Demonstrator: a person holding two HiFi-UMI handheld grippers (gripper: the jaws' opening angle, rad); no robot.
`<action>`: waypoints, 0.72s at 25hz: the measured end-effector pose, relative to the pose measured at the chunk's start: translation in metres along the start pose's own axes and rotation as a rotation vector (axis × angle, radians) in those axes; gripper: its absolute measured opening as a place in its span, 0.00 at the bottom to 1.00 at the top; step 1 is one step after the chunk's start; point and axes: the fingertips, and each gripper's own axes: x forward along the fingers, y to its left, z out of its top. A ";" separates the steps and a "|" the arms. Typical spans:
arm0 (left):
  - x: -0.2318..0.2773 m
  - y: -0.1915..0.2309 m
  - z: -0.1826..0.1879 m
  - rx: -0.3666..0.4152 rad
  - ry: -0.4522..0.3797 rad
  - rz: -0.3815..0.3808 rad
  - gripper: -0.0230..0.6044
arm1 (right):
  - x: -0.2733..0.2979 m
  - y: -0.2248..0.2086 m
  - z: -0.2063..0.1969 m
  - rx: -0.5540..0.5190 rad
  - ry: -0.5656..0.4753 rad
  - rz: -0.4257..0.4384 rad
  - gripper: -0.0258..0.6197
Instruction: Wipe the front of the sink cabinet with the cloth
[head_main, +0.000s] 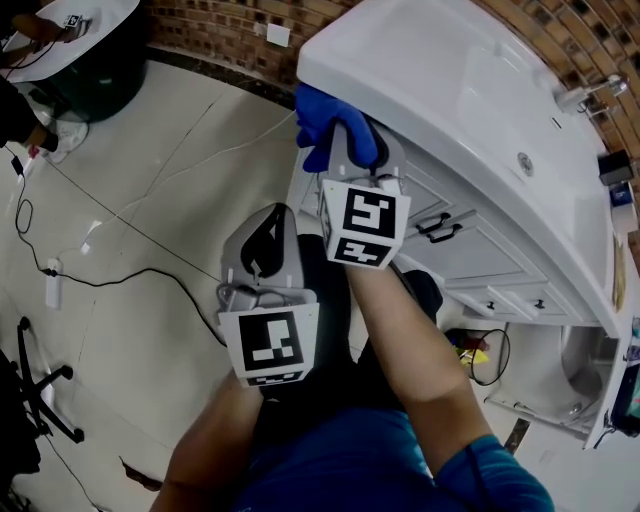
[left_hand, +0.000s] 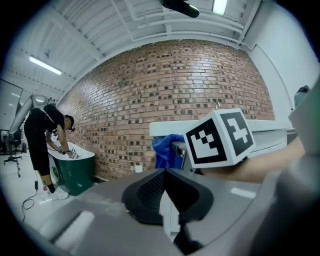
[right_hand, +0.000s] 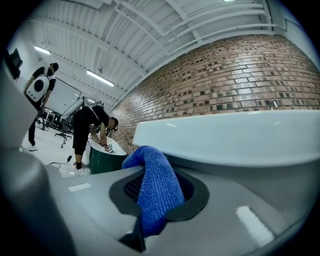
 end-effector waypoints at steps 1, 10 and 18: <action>0.000 -0.004 -0.001 0.007 0.003 -0.010 0.05 | -0.002 -0.007 -0.002 0.011 0.007 -0.014 0.12; 0.007 -0.043 0.008 0.021 -0.031 -0.066 0.05 | -0.049 -0.064 -0.017 0.037 0.043 -0.126 0.12; 0.018 -0.105 0.016 0.087 -0.050 -0.196 0.05 | -0.108 -0.129 -0.031 0.039 0.074 -0.239 0.12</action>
